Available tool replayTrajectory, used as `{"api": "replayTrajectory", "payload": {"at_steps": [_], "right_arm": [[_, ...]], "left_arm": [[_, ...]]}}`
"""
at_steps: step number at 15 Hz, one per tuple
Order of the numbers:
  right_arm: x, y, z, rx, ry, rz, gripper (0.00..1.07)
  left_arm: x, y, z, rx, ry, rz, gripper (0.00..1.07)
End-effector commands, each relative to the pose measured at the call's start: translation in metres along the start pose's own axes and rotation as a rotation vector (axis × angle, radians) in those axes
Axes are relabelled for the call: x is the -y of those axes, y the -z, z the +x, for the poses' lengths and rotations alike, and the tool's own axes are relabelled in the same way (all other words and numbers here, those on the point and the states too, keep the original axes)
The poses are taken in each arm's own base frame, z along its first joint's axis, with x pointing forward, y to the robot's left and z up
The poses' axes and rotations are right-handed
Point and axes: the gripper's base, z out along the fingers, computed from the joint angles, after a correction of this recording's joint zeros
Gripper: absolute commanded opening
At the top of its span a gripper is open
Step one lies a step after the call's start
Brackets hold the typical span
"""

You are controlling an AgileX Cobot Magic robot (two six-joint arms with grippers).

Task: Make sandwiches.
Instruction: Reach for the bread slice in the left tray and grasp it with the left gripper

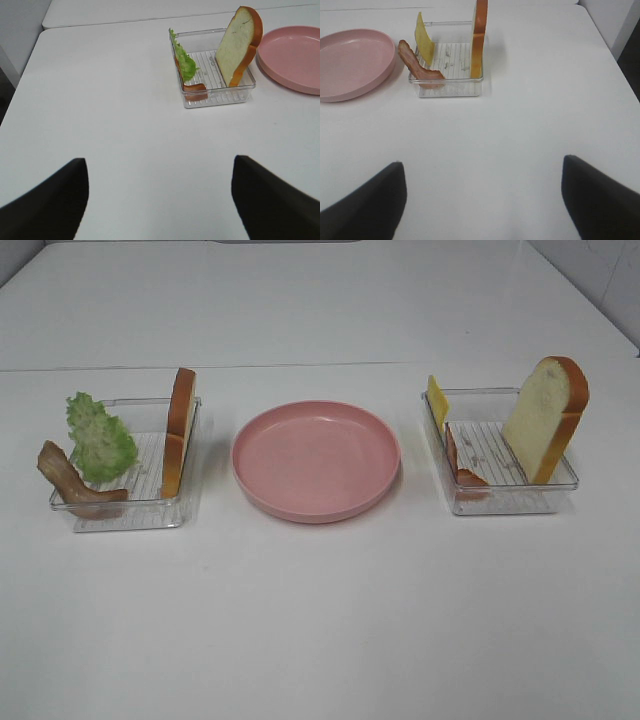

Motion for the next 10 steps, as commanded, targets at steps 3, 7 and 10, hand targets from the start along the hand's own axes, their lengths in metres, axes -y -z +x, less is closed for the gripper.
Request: {"api": "replayTrajectory", "payload": {"at_steps": [3, 7, 10], "right_arm": [[-0.0003, 0.0015, 0.0, 0.025, 0.004, 0.004, 0.8], [-0.0003, 0.0015, 0.0, 0.025, 0.004, 0.004, 0.8], [-0.0003, 0.0015, 0.0, 0.025, 0.004, 0.004, 0.8]], "left_arm": [[0.001, 0.0016, 0.0023, 0.022, 0.001, 0.006, 0.76], [0.001, 0.0016, 0.0023, 0.022, 0.001, 0.006, 0.76], [0.001, 0.0016, 0.0023, 0.022, 0.001, 0.006, 0.76]]}}
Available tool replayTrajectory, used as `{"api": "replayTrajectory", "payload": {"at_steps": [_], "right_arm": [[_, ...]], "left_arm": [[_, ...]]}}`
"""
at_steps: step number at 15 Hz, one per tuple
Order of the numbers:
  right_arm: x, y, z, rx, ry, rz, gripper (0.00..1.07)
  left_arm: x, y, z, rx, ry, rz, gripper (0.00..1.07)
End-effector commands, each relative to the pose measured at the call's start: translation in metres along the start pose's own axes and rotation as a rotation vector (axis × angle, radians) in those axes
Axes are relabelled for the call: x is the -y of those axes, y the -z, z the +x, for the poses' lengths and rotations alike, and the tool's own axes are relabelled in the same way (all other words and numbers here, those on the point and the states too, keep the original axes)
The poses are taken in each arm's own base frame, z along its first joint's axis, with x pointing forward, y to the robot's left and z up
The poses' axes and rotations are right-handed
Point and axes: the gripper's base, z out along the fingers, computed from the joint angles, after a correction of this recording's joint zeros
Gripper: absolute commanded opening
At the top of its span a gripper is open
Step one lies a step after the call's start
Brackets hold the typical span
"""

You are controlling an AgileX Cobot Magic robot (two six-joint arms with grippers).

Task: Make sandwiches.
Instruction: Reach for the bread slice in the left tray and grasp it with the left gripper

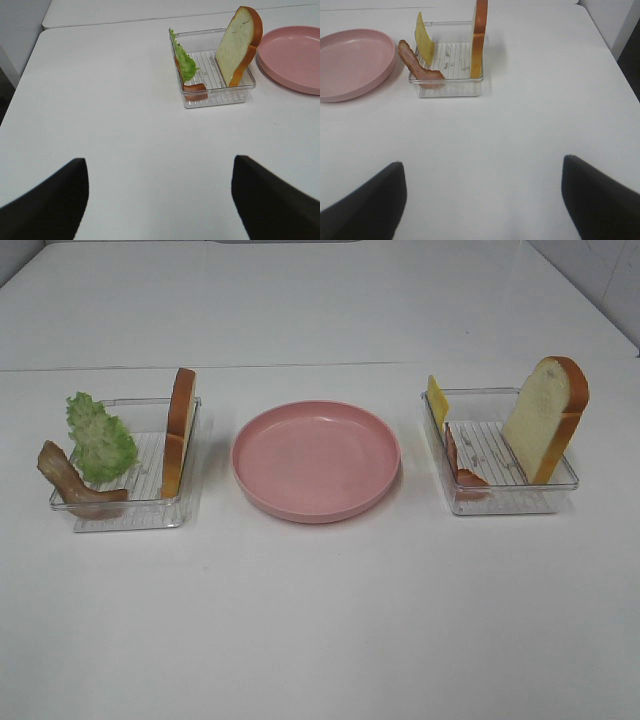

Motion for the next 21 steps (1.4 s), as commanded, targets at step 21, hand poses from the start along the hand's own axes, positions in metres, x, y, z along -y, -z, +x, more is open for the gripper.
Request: {"api": "replayTrajectory", "payload": {"at_steps": [21], "right_arm": [[0.0, 0.001, 0.0, 0.025, 0.004, 0.004, 0.8]], "left_arm": [[-0.003, -0.015, -0.078, 0.006, 0.008, 0.009, 0.76]]}}
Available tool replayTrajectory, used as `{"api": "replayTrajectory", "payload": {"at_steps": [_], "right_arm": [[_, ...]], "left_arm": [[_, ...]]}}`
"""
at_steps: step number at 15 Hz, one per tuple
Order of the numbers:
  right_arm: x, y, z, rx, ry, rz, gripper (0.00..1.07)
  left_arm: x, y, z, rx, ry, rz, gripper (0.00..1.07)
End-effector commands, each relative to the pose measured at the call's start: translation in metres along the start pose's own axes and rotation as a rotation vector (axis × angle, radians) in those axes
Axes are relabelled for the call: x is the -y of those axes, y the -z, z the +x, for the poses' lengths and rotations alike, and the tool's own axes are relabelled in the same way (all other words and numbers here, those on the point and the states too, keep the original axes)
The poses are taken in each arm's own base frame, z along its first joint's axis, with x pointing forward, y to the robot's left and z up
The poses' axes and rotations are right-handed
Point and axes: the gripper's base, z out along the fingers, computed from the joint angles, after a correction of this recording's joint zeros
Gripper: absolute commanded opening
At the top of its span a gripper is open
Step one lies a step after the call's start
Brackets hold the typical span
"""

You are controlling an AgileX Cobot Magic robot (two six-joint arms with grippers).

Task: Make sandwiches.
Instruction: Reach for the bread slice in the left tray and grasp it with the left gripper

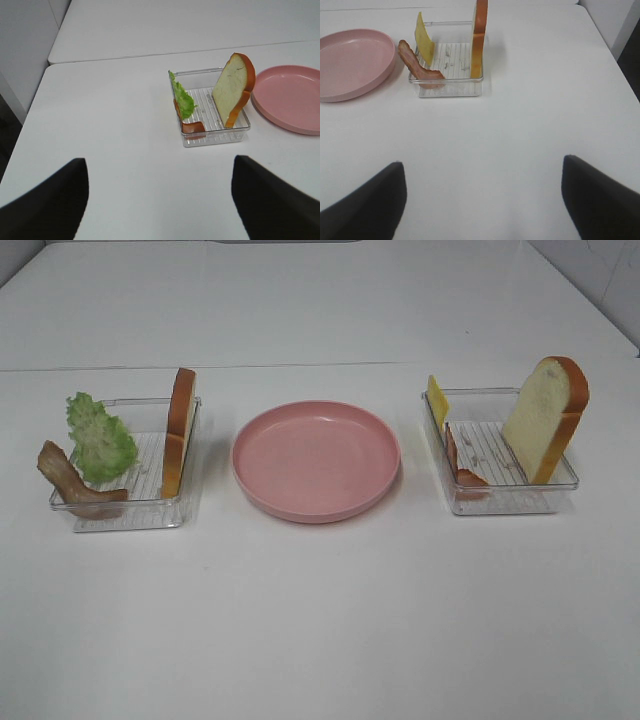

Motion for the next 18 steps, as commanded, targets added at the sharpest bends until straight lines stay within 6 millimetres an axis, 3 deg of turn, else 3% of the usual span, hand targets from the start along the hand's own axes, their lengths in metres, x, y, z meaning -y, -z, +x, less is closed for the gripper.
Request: {"api": "replayTrajectory", "payload": {"at_steps": [1, 4, 7, 8, 9, 15, 18], "right_arm": [[0.0, 0.001, 0.0, 0.025, 0.004, 0.004, 0.8], [0.0, 0.001, 0.0, 0.025, 0.004, 0.004, 0.8], [0.0, 0.001, 0.0, 0.025, 0.004, 0.004, 0.8], [0.0, 0.001, 0.0, 0.025, 0.004, 0.004, 0.8], [0.0, 0.001, 0.0, 0.025, 0.004, 0.004, 0.8], [0.0, 0.001, 0.0, 0.025, 0.004, 0.004, 0.8], [0.0, 0.001, 0.0, 0.025, 0.004, 0.004, 0.8]], "left_arm": [[-0.002, -0.026, -0.024, -0.083, 0.011, 0.007, 0.76], [-0.002, -0.062, -0.047, -0.216, 0.053, 0.045, 0.76], [0.0, -0.111, -0.073, -0.343, 0.125, 0.1, 0.76], [0.001, -0.129, -0.082, -0.379, 0.155, 0.121, 0.76], [0.002, -0.166, -0.094, -0.457, 0.2, 0.149, 0.76], [0.002, -0.251, -0.106, -0.701, 0.253, 0.189, 0.76], [0.024, -0.291, -0.108, -0.751, 0.203, 0.231, 0.76]]}}
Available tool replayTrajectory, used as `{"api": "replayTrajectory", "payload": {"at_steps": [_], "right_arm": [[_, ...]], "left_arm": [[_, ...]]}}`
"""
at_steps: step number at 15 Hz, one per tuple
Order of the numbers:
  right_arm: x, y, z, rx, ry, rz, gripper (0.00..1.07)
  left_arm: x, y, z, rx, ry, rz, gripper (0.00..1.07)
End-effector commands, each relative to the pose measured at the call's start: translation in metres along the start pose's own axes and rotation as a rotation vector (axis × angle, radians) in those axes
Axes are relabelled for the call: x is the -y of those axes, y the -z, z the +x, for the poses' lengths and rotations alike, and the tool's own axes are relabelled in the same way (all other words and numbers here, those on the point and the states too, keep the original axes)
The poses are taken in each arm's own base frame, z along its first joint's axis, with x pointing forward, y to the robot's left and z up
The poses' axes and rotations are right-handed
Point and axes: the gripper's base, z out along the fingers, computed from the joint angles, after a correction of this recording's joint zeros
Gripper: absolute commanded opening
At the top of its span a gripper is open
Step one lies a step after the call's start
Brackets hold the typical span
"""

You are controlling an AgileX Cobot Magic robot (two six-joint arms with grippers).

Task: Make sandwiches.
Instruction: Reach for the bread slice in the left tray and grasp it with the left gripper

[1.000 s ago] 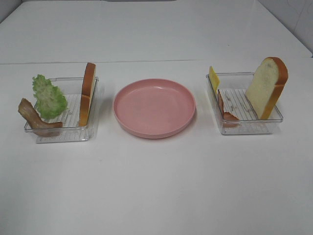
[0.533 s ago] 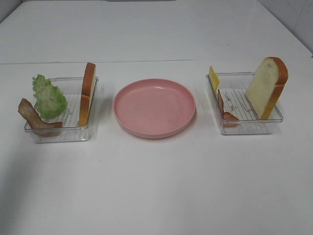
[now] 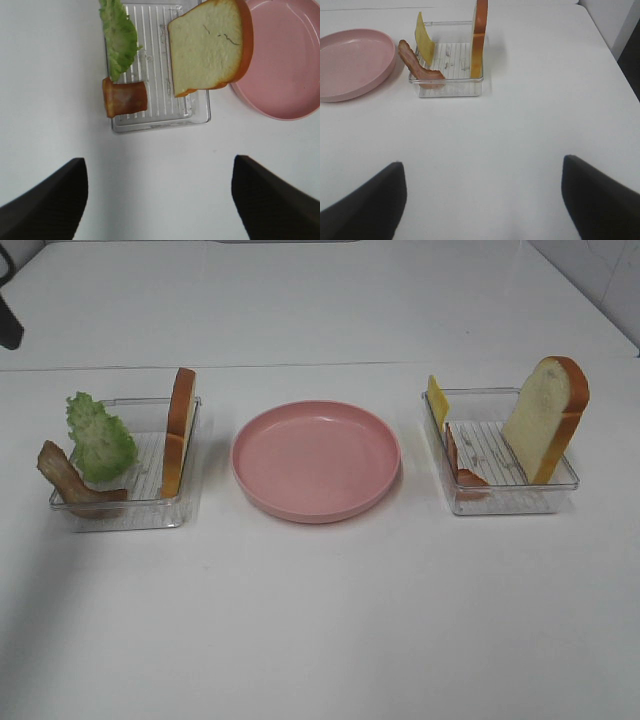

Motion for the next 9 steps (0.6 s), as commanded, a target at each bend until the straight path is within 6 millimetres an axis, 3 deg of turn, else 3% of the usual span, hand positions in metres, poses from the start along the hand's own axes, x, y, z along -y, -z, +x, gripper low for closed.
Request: {"api": "replayTrajectory", "payload": {"at_steps": [1, 5, 9], "right_arm": [[0.0, 0.001, 0.0, 0.025, 0.004, 0.004, 0.8], [0.0, 0.001, 0.0, 0.025, 0.004, 0.004, 0.8], [0.0, 0.001, 0.0, 0.025, 0.004, 0.004, 0.8]], "left_arm": [[0.018, -0.02, -0.012, -0.04, -0.036, 0.016, 0.76], [0.056, -0.054, -0.033, -0.073, -0.074, -0.08, 0.76], [0.106, -0.088, -0.035, -0.13, -0.134, -0.246, 0.76]]}}
